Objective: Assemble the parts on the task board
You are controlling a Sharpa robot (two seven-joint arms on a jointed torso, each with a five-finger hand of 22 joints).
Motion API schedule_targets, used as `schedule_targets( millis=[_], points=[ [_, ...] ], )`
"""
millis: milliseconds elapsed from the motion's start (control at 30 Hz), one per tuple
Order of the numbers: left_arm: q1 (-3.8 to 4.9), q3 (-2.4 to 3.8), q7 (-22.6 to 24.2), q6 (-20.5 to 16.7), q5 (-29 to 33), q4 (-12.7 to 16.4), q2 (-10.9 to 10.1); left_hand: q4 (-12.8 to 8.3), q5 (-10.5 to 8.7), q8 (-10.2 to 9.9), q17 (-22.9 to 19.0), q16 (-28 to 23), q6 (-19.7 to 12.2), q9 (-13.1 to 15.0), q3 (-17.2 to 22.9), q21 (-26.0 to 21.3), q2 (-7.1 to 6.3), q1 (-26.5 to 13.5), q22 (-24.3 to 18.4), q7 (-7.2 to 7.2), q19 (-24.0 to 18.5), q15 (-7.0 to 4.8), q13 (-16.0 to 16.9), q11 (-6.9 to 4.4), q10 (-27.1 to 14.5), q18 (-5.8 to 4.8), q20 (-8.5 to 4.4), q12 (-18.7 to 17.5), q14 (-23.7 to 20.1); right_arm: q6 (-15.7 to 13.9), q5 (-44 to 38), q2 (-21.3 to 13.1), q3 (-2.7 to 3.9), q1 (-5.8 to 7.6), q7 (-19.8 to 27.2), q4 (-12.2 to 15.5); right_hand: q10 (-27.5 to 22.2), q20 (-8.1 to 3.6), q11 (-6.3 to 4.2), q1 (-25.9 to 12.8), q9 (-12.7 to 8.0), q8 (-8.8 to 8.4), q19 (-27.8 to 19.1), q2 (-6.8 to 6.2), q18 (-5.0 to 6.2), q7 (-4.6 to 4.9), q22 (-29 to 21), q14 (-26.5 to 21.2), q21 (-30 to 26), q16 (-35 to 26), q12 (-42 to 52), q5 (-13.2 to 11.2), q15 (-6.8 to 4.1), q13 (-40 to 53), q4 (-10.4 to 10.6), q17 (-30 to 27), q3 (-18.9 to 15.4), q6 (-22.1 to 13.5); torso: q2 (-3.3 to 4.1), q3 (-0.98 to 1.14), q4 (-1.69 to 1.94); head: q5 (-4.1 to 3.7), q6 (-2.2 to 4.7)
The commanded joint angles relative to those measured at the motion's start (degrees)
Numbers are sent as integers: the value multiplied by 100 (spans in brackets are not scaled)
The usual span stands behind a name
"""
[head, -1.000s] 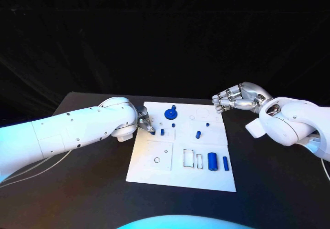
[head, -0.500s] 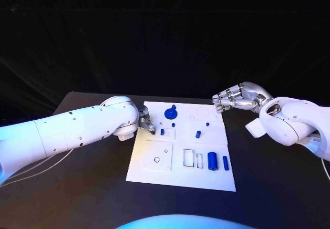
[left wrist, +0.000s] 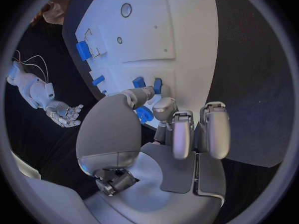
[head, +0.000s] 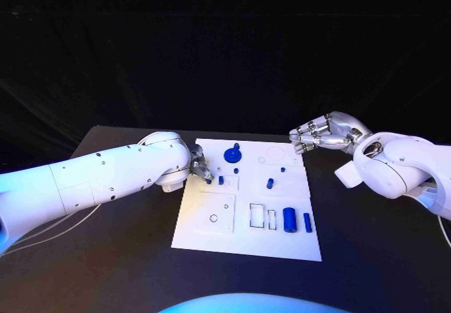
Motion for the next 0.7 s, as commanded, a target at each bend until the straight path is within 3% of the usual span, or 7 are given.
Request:
schedule_targets(
  millis=[33, 700],
  points=[
    [-22, -16, -98, 134, -50, -16, 16, 18, 5, 34, 1361, 37, 291, 595, -77, 29, -3, -57, 556, -315, 45, -38, 14, -32, 3, -73, 9, 30, 567, 83, -27, -1, 1, -3, 54, 8, -19, 31, -29, -3, 10, 5, 13, 35, 35, -13, -5, -3, -34, 11, 32, 22, -21, -2, -5, -5, -22, -14, 3, 2, 8, -7, -1],
    [-20, -15, -152, 173, -133, -101, 15, 291, 5, 14, 1362, 38, 350, 697, -710, 44, -42, -172, 598, -341, 74, -57, 55, -50, 5, -82, -16, 94, 568, 72, -27, -9, 1, -3, 49, 13, -19, 31, -29, -3, 10, 5, 13, 35, 35, -13, -5, -4, -34, 11, 32, 22, -20, -2, -5, -5, -23, -14, 2, -3, 7, -17, -19]
  ],
)
